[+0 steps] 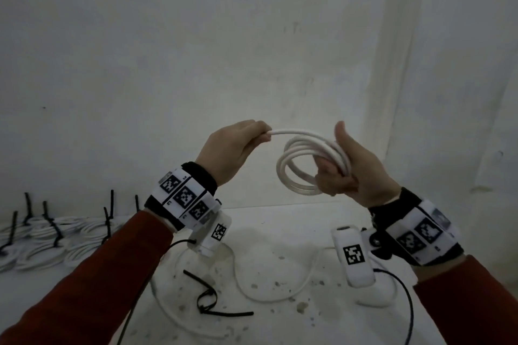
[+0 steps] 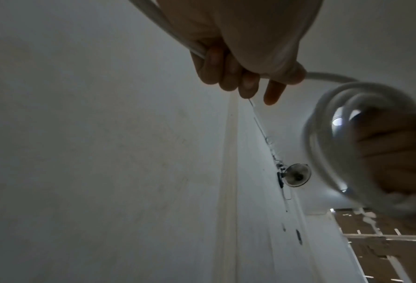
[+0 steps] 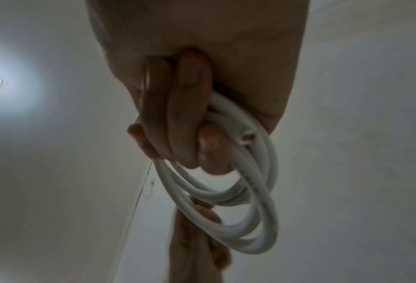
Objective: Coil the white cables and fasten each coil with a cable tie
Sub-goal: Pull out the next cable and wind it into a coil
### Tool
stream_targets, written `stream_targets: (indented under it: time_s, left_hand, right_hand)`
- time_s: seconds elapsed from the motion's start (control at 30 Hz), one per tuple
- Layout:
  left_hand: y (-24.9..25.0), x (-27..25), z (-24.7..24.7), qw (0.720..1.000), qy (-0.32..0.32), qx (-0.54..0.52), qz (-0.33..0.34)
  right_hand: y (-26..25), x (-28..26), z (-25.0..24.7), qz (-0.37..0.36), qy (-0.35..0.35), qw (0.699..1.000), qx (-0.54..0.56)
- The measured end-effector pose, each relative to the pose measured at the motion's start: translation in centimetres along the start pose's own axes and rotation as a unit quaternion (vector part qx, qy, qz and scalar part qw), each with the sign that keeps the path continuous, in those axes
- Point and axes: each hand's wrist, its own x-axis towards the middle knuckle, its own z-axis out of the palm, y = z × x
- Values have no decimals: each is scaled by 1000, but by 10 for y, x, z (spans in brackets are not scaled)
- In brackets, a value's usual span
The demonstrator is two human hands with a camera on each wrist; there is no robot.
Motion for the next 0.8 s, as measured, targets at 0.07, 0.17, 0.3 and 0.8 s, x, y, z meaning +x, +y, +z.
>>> stream_targets:
  time_s: [0.07,0.17,0.3,0.8]
  left_hand:
    - [-10,-13,-3,1000,1,7,-28]
    - [-22,-37,-4,996,-33,67,-41]
    - [-27,-69,-4,985,-97,139,-39]
    - [19,-86,-69,941,-178,268,108]
  right_hand:
    - [-2,-4,3,-35,-9,994,100]
    - [-9,-8,12,-96,27,973,209]
    - [-15,-4,24,-195,88,941,262]
    - [50,62,56,-181,277,910,-248]
